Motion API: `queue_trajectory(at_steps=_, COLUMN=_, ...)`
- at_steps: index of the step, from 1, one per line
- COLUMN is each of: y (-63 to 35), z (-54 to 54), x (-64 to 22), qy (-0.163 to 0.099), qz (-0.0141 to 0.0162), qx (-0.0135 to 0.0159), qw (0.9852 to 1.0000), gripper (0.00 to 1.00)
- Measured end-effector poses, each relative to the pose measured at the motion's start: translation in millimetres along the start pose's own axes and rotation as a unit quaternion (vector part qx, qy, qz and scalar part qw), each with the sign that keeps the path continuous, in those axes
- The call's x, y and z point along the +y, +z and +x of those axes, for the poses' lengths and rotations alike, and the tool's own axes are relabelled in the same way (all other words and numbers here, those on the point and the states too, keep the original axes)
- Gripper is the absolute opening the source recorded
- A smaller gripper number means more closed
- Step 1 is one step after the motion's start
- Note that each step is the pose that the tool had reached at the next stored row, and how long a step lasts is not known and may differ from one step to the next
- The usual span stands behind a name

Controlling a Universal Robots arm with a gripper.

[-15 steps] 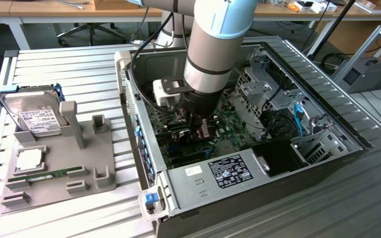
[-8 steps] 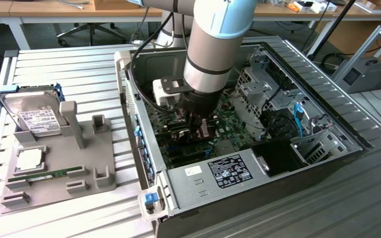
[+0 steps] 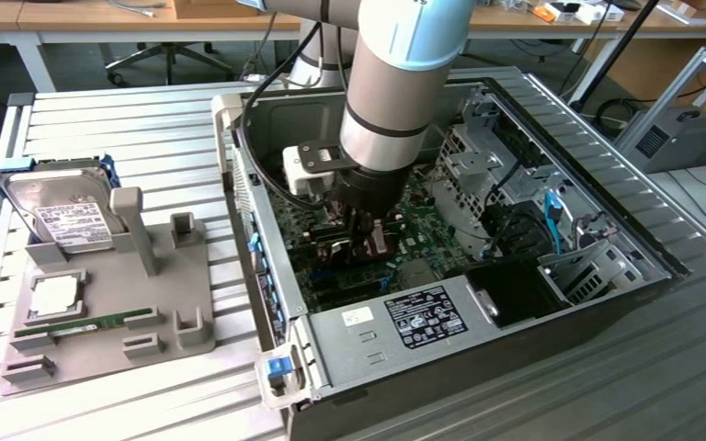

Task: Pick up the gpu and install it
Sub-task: 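Insert the gpu into the slot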

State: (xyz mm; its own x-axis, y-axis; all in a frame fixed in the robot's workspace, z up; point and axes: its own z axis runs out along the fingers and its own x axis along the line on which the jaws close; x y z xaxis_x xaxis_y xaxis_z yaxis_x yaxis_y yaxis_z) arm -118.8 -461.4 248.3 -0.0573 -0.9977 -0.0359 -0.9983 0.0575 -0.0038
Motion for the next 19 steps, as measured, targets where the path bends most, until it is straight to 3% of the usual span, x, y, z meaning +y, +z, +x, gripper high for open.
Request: queue_trajectory(at_steps=19, y=0.0, z=0.0, x=0.0, qy=-0.002, qz=-0.0001, qx=0.0002, qw=1.0, gripper=0.27)
